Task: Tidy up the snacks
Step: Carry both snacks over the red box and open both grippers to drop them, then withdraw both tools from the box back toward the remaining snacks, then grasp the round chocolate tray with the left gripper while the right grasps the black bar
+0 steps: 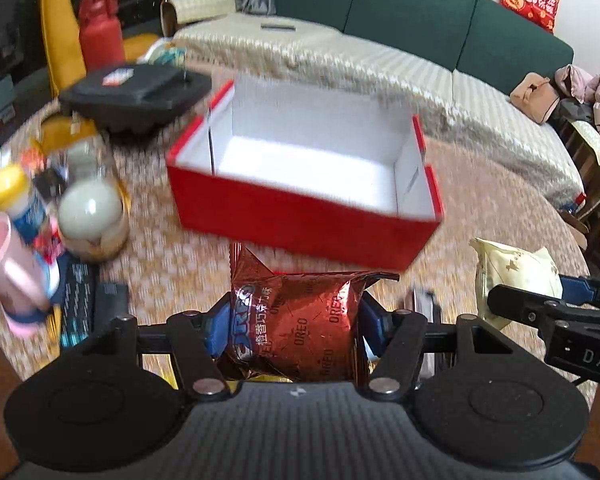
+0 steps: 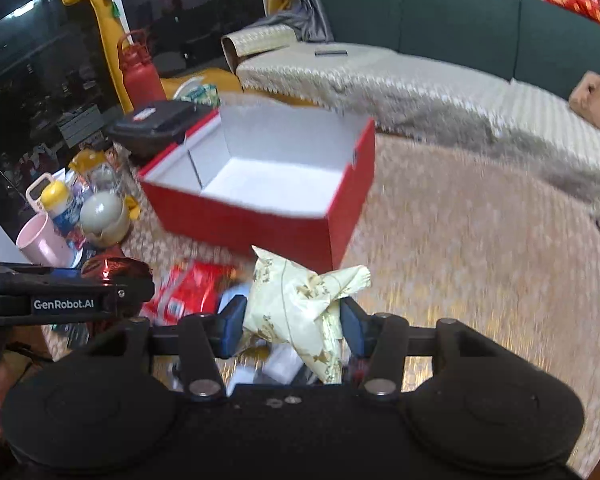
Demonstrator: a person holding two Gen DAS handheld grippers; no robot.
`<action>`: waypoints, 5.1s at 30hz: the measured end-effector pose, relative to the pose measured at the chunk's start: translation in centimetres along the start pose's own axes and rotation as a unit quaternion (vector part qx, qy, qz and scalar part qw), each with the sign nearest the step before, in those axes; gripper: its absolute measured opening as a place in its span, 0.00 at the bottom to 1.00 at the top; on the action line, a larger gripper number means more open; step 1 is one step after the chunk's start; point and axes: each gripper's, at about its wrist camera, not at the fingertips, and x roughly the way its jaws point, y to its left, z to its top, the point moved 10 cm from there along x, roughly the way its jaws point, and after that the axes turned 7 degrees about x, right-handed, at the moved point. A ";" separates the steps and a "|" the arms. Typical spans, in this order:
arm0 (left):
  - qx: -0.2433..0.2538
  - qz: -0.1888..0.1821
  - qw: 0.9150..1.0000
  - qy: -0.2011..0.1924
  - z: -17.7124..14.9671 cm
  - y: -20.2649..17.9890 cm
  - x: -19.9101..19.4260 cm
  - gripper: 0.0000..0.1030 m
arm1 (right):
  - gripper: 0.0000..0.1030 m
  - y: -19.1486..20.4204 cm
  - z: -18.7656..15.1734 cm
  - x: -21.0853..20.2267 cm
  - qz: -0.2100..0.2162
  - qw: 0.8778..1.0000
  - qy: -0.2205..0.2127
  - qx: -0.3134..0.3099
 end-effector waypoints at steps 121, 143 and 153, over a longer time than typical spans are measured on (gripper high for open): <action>0.024 0.012 0.996 0.080 -10.2 -1.3 5.6 0.93 | 0.91 -5.0 -8.3 3.5 -0.024 0.997 0.058 0.048; 0.065 0.003 0.994 0.090 -11.7 -2.5 7.7 0.59 | 0.50 -4.8 -10.4 6.5 0.001 0.994 0.096 0.055; 0.067 -0.005 0.994 0.086 -11.7 -2.7 7.0 0.41 | 0.33 -5.3 -10.6 5.8 -0.015 0.995 0.086 0.051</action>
